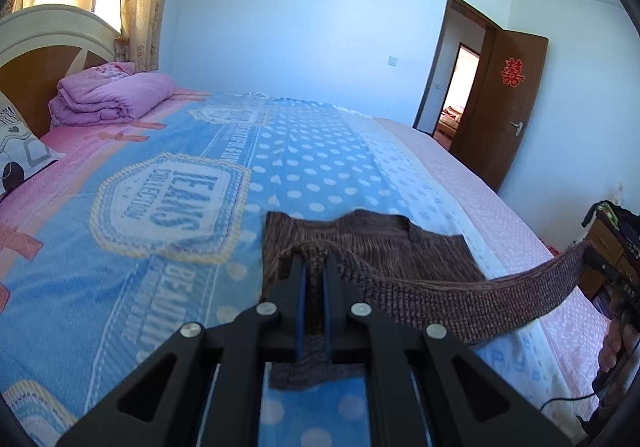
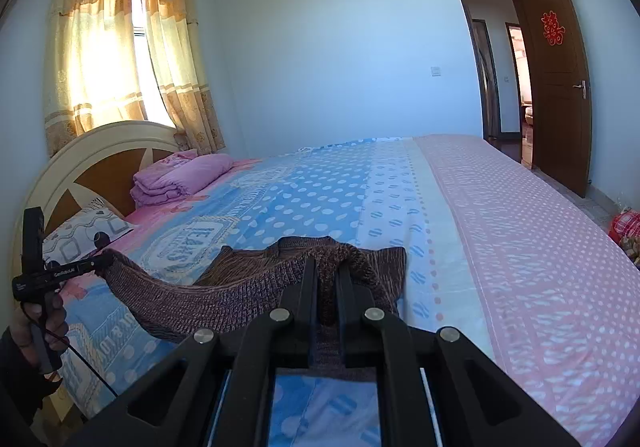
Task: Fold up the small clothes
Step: 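Lift the hem with the left tool and fold it toward the collar, then open the left tool to release the hem and withdraw it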
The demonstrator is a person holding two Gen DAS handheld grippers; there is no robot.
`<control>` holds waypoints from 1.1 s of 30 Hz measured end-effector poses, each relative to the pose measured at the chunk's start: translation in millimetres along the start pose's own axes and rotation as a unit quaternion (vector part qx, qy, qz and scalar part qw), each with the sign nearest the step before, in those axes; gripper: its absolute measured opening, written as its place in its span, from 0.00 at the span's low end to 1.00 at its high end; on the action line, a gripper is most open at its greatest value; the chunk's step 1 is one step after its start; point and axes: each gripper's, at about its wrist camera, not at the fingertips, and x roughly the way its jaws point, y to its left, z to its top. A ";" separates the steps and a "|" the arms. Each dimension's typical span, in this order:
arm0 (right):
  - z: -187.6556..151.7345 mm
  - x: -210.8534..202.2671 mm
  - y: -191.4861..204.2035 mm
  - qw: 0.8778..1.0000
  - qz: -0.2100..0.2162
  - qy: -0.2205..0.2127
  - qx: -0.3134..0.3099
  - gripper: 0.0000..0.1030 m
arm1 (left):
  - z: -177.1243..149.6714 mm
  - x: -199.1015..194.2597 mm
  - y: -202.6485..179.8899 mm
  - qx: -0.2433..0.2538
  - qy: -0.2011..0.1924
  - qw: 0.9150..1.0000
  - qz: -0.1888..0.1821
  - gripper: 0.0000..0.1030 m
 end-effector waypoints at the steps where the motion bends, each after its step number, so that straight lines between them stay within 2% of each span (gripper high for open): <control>1: 4.2 6.0 -1.4 1.000 -0.002 0.001 -0.001 0.07 | 5.2 5.5 1.0 -0.003 -0.003 1.000 0.005 0.08; 7: 30.6 52.1 -15.1 1.000 -0.011 0.011 0.006 0.07 | 33.8 47.0 1.3 -0.004 -0.006 1.000 0.028 0.07; 15: 17.5 148.2 -45.3 0.995 -0.044 0.086 0.030 0.07 | 29.2 143.0 3.1 0.014 0.069 0.996 0.061 0.07; 19: 7.9 193.8 -60.4 0.989 -0.064 0.126 0.043 0.07 | 22.1 190.3 -2.3 0.045 0.095 0.990 0.090 0.08; 21: 5.8 218.8 -62.9 0.986 -0.080 0.144 0.027 0.07 | 18.9 213.1 -6.6 0.081 0.108 0.983 0.123 0.14; 22: 5.3 227.6 -65.4 0.985 -0.084 0.150 0.024 0.07 | 17.0 221.0 -6.9 0.098 0.113 0.979 0.142 0.15; 23: 3.0 245.7 -70.6 0.981 -0.093 0.168 0.025 0.07 | 16.5 223.4 -5.5 0.107 0.113 0.975 0.157 0.14; 24: 0.7 254.3 -73.4 0.978 -0.097 0.182 0.026 0.09 | 15.6 221.5 -2.4 0.110 0.114 0.974 0.161 0.19; 25: -2.2 261.0 -75.5 0.975 -0.103 0.195 0.025 0.16 | 13.9 214.8 1.2 0.108 0.112 0.977 0.145 0.23; 26: -5.2 265.1 -76.3 0.972 -0.114 0.205 0.019 0.24 | 11.9 209.3 2.5 0.110 0.110 0.978 0.136 0.34; 27: -9.2 264.2 -73.8 0.970 -0.121 0.210 0.006 0.46 | 7.2 200.2 3.2 0.117 0.107 0.979 0.132 0.49; 28: -11.4 261.6 -71.3 0.971 -0.116 0.209 0.000 0.61 | 2.6 192.3 2.8 0.127 0.105 0.978 0.127 0.56; 29: -15.2 256.5 -66.6 0.973 -0.105 0.207 -0.008 0.63 | -5.5 182.5 0.8 0.147 0.103 0.977 0.118 0.67; 30: -17.9 252.3 -61.4 0.972 -0.101 0.211 -0.017 0.63 | -11.5 180.5 -2.9 0.167 0.103 0.973 0.118 0.72; 33: -32.3 254.9 -44.1 0.960 -0.113 0.246 -0.071 0.63 | -29.9 192.5 -14.5 0.237 0.122 0.952 0.147 0.73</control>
